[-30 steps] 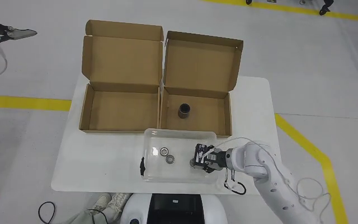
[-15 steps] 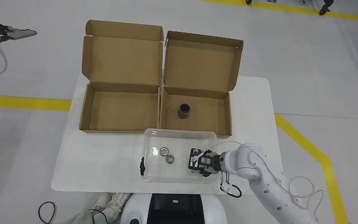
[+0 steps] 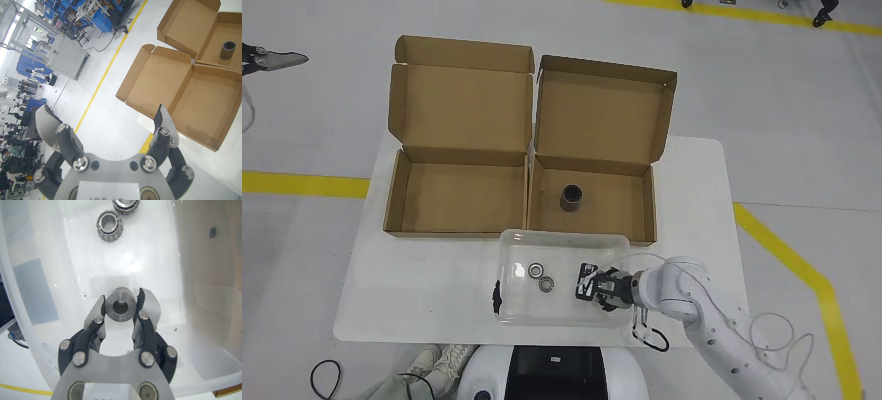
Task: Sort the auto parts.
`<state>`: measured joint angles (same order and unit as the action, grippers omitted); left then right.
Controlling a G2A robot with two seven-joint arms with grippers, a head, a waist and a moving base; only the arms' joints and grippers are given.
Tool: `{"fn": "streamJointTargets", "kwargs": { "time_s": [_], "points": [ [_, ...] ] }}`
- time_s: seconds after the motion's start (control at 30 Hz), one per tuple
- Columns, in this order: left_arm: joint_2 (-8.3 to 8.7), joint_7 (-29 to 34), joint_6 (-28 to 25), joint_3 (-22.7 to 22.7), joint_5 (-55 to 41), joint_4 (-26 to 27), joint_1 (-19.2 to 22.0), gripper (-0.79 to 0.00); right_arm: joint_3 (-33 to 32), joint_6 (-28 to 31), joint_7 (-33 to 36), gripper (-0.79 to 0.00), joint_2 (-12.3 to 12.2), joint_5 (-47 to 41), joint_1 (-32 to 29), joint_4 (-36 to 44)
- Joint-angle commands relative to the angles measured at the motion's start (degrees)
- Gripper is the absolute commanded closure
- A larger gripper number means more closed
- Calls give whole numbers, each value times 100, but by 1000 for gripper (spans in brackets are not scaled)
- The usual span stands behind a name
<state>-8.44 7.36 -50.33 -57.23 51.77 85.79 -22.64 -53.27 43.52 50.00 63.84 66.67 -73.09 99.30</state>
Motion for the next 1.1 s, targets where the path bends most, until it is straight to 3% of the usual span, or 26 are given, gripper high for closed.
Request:
{"fn": "streamJointTargets", "kwargs": {
  "time_s": [0.0,0.2,0.47,1.07],
  "points": [
    [0,0,0,0,0,0,0,-785,14,-27,14,-25,-5,5,7,7],
    [0,0,0,0,0,0,0,-785,17,3,-131,0,-32,-52,-2,207],
    [0,0,0,0,0,0,0,-785,-261,179,-1037,0,-99,-102,-47,637],
    [0,0,0,0,0,0,0,-785,-483,-36,-4412,0,16,-260,312,592]
  ]
}}
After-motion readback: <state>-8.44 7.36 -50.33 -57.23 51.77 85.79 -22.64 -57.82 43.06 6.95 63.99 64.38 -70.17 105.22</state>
